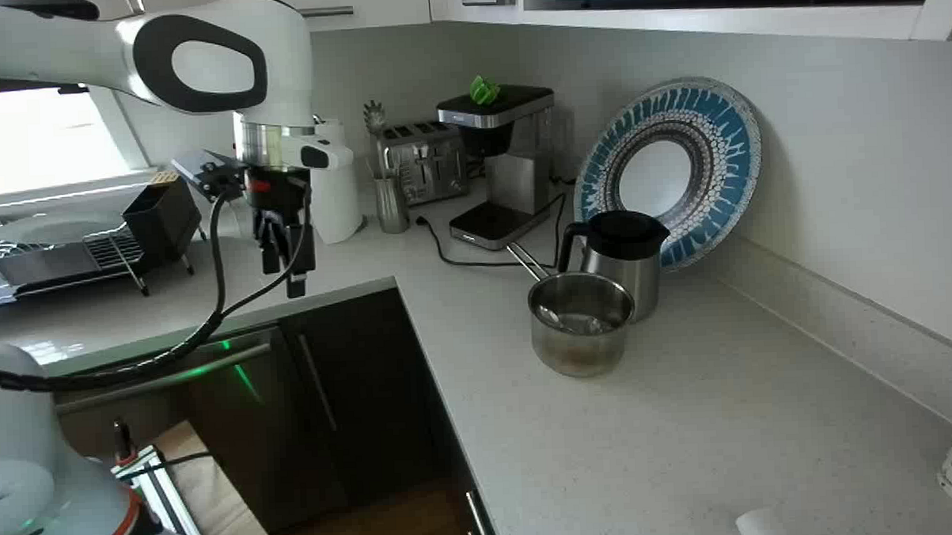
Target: Remove the green object from on top of the coffee machine and put it in the pot on the right
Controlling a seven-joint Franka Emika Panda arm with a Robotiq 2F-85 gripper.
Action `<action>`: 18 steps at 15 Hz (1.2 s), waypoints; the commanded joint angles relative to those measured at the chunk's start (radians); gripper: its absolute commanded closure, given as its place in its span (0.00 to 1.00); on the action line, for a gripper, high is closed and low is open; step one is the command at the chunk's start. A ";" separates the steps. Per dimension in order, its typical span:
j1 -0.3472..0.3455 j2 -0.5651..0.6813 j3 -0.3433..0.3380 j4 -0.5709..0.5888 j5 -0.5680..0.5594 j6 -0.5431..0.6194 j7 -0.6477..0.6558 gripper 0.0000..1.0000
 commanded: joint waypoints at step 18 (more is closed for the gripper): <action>0.054 0.088 0.048 0.152 0.021 0.641 0.018 0.00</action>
